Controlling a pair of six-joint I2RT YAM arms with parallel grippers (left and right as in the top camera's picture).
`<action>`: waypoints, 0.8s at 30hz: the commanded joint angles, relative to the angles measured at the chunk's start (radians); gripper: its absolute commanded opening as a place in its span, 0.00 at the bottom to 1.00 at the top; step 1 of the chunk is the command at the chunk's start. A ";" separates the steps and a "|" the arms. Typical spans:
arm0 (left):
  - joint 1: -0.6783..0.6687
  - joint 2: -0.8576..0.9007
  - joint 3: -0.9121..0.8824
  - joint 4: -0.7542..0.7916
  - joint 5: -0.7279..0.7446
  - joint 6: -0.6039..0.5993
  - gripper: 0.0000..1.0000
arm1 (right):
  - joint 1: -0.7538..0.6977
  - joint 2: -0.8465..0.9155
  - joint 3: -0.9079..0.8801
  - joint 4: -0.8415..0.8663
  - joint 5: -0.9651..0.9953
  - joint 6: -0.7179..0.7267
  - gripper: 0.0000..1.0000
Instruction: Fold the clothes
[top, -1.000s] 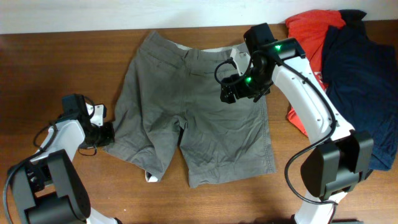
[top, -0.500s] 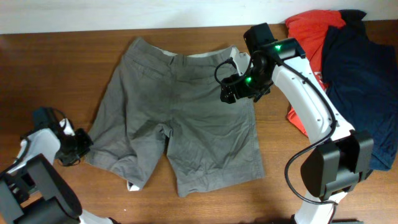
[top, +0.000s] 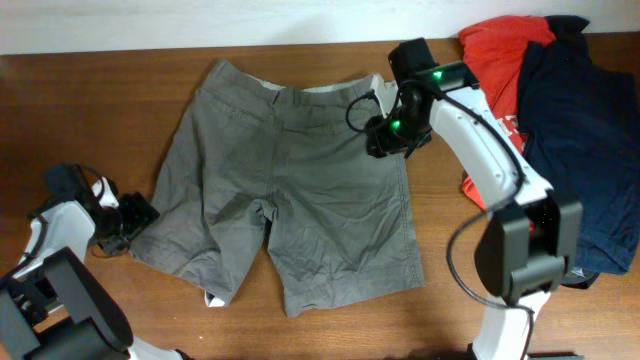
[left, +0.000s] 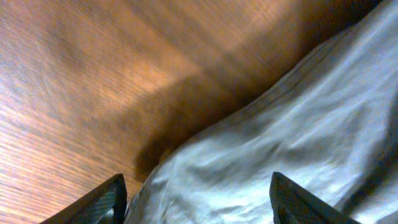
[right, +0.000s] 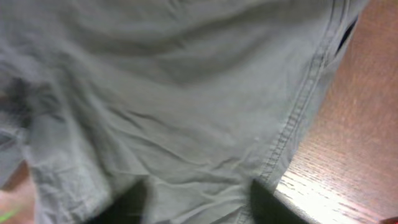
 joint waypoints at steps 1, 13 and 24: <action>-0.023 -0.072 0.060 -0.011 0.027 0.045 0.74 | -0.014 0.047 -0.003 -0.036 0.011 0.034 0.04; -0.228 -0.143 0.095 0.064 0.034 0.167 0.84 | -0.006 0.062 -0.094 -0.095 0.004 0.064 0.04; -0.335 -0.143 0.173 0.199 0.030 0.289 0.86 | -0.002 0.063 -0.342 0.196 0.016 0.052 0.04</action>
